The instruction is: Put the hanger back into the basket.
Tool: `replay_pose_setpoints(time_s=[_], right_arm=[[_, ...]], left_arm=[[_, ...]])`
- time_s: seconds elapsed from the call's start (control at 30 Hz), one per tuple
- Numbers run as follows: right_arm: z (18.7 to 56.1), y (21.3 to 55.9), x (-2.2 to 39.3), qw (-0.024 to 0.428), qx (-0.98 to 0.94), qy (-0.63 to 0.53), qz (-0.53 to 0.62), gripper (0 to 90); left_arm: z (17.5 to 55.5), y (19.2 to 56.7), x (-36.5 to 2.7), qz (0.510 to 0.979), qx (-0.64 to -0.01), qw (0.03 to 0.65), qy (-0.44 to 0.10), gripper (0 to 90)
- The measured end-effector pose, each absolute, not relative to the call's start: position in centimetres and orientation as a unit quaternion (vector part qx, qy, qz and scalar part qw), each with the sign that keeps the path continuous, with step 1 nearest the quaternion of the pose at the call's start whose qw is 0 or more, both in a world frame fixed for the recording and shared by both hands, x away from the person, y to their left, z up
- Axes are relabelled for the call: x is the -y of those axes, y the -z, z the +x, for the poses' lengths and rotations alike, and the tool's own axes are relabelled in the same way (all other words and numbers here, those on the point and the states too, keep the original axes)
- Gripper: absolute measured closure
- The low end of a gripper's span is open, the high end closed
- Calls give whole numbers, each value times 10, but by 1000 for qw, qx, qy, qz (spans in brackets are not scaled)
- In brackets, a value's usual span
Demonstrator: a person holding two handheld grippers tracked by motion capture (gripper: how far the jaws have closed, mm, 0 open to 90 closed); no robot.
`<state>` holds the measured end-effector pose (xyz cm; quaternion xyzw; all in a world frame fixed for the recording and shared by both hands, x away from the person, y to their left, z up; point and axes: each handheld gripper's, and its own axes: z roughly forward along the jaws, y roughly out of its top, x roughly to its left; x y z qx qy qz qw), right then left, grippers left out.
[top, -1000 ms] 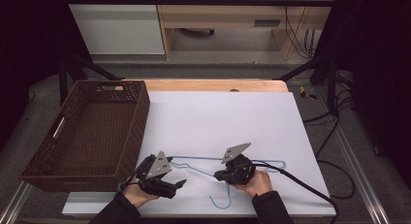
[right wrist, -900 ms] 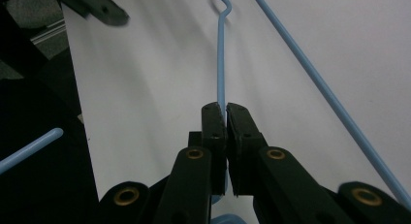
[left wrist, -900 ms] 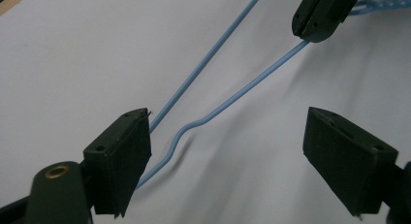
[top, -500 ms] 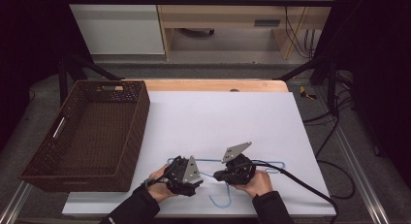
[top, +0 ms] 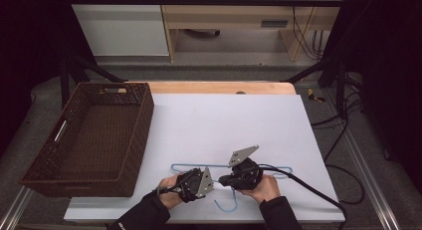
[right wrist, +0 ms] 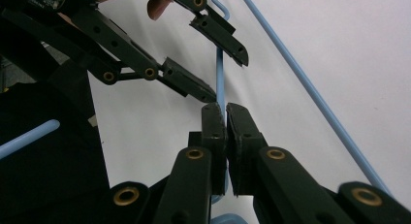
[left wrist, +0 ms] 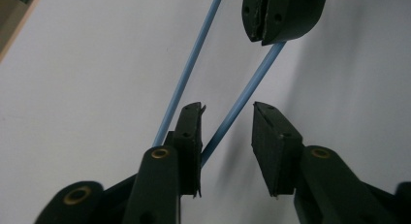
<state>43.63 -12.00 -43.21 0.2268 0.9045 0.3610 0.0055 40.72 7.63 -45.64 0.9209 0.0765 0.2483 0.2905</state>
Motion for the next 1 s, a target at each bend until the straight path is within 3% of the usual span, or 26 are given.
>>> replay_pose_setpoints(time_s=[0.07, 0.17, 0.73, 1.0], right_arm=[[437, 432, 120, 4, -906, -360, 223, 873], [436, 432, 120, 5, -905, -363, 223, 872], [436, 431, 120, 6, -905, -361, 223, 873], [436, 430, 121, 1, -906, -361, 221, 871]], left_arm=[[406, 456, -76, 919, -72, 289, -258, 720], [405, 456, -76, 917, -65, 289, -266, 734], [404, 459, -70, 921, -39, 272, -277, 713], [402, 460, -68, 919, -24, 261, -295, 769]])
